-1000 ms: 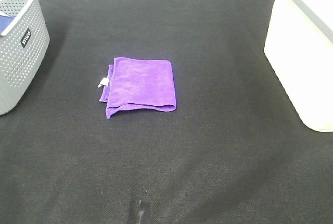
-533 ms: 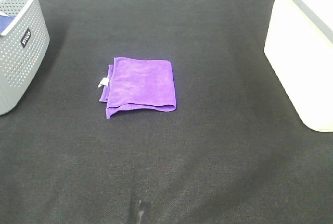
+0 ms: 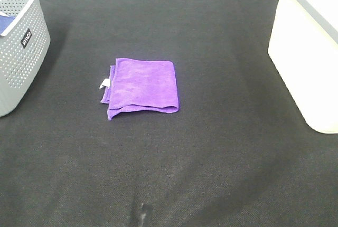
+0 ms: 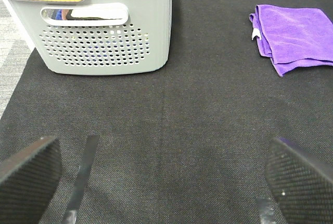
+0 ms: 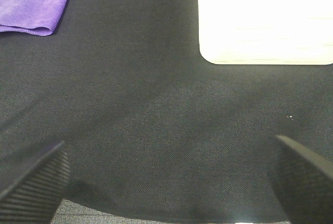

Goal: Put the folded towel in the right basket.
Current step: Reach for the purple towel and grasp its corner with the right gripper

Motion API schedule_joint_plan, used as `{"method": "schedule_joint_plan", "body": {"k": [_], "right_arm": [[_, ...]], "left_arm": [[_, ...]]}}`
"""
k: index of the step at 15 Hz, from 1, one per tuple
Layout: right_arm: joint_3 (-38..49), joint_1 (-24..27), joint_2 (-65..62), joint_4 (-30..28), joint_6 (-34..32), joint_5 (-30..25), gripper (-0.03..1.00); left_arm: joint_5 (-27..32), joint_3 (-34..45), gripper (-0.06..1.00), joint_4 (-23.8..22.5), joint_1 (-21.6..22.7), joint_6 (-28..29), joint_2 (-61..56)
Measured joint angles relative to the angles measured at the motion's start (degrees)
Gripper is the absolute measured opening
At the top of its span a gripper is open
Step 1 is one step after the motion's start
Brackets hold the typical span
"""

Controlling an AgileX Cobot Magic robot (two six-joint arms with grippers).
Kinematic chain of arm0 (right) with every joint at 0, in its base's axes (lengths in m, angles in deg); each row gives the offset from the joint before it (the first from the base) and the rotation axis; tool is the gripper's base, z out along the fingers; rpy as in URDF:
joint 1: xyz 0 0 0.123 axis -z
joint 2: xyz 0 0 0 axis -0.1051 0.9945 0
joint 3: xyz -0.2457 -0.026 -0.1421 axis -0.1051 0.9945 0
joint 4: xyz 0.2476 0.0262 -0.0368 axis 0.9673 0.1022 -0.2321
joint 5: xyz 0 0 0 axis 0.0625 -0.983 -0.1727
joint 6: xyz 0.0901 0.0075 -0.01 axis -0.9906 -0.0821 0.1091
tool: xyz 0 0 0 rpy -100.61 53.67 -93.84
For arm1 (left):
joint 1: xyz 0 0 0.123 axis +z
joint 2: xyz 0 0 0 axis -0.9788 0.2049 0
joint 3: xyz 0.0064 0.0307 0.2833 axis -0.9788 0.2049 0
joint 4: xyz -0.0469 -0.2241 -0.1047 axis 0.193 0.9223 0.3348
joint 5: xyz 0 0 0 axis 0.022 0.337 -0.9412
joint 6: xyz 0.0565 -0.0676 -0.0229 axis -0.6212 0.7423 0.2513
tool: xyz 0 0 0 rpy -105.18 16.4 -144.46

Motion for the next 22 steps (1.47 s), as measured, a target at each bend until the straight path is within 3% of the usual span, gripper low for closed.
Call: {"method": "schedule_joint_plan", "body": {"k": [16,18,22], "right_arm": [[-0.7,0.0,2.8,0.7,0.0,0.7,0.98],[-4.9,0.0,13.1,0.7,0.0,0.9,0.98],[-23.4,0.0,43.0,1.3,0.0,-1.7,0.98]], "left_arm": [[0.0,0.0,0.99,0.0,0.0,0.0,0.0],[0.0,0.0,0.99,0.0,0.0,0.0,0.0],[0.0,0.0,0.99,0.0,0.0,0.0,0.0]]}}
